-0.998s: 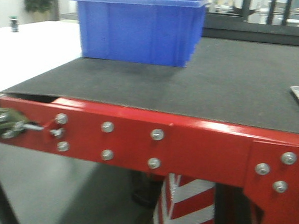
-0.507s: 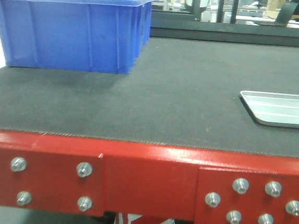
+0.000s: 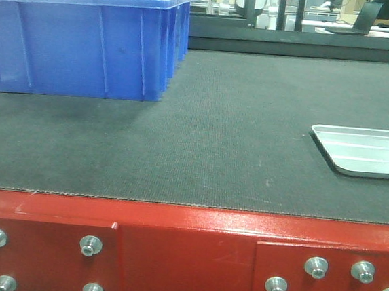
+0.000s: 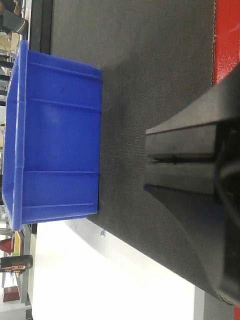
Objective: Grab orange capacitor from left shelf to right conveyor
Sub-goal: 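Drive up to the red-framed conveyor with the capacitor held, then lower the capacitor onto the metal tray and open the right gripper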
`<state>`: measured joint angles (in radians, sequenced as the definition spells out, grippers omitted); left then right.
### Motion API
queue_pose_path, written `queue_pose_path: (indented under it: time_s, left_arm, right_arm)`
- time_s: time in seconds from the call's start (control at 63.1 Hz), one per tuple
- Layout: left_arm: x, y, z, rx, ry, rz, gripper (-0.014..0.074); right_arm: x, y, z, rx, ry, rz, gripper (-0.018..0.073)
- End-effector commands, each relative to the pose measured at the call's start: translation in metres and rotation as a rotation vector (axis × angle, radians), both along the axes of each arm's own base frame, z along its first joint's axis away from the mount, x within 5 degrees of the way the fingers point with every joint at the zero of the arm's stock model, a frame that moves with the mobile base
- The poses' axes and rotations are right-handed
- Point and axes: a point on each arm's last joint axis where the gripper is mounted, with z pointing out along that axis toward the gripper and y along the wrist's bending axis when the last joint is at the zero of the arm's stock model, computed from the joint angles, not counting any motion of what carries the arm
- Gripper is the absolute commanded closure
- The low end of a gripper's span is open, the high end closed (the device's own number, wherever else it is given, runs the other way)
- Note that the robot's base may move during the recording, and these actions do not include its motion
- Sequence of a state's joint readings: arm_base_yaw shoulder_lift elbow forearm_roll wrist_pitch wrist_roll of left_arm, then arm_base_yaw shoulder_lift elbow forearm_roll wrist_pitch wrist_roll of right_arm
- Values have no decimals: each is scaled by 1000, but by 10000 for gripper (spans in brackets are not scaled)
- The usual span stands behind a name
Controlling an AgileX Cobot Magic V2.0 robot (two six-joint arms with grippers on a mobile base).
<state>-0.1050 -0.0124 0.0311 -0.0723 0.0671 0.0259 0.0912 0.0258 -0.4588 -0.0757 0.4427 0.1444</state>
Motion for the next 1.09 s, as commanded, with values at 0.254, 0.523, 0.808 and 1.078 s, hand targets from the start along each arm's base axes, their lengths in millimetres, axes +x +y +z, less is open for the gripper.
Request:
queue_pose_path:
  time_s: [0.254,0.523,0.808,1.078]
  left_arm:
    - [-1,1,10,-14,-100,8,723]
    - [-1,1,10,-14,-100,8,723]
    - [-1,1,10,-14,-100,8,723]
    - [-1,1,10,-14,-100,8,723]
  right_arm:
    - [-2,0,16,-11,-103,-6,439]
    - [-2,0,16,-10,-103,-6,439]
    - [26,3,35,-17,-20,-3,439]
    - [121,12,50,-32,101,15,439]
